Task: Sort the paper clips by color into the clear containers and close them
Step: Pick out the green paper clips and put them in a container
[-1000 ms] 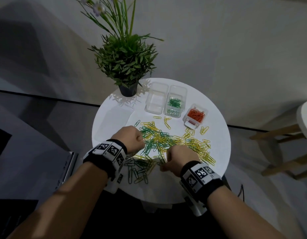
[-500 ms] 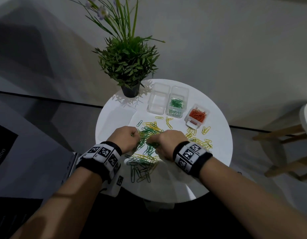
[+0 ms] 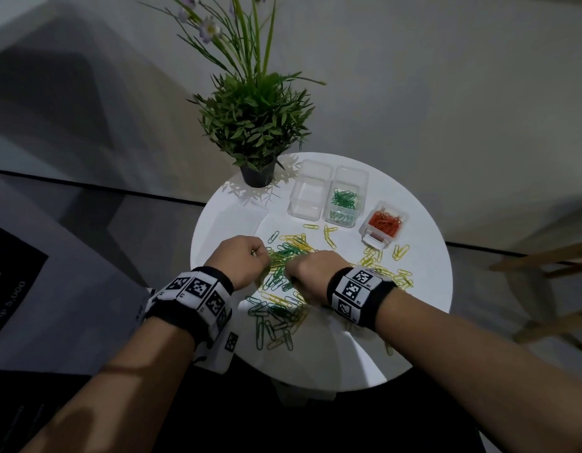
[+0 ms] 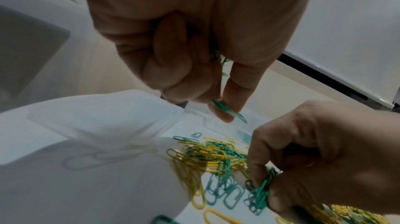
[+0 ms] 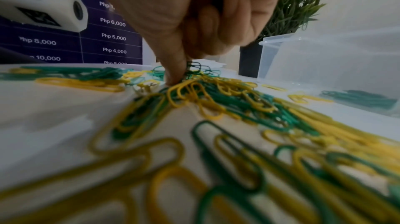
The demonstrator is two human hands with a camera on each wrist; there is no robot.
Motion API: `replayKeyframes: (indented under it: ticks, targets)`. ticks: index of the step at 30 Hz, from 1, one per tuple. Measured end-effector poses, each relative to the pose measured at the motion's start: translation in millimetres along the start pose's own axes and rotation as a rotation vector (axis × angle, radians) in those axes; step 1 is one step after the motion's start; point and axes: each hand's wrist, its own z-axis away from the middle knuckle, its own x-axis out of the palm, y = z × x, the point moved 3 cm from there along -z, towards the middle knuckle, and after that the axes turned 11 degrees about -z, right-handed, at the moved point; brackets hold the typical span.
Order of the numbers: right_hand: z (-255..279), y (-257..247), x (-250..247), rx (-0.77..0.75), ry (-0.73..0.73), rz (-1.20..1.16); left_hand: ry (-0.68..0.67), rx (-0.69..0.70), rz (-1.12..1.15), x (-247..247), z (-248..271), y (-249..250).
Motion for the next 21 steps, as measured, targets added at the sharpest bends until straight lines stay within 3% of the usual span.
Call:
replayKeyframes:
  ticks: [5, 11, 15, 21]
  targets:
    - [5, 7, 1, 0.080, 0.041, -0.204, 0.000, 0.023, 0.042, 0, -4, 9]
    - [31, 35, -15, 0.346, 0.334, -0.828, 0.004, 0.023, 0.231, -7, -11, 28]
    - [43, 56, -32, 0.314, 0.466, -1.262, -0.056, 0.014, 0.359, -9, -15, 51]
    - [51, 66, -46, 0.294, 0.471, -2.008, -0.080, 0.047, 0.488, -11, -33, 84]
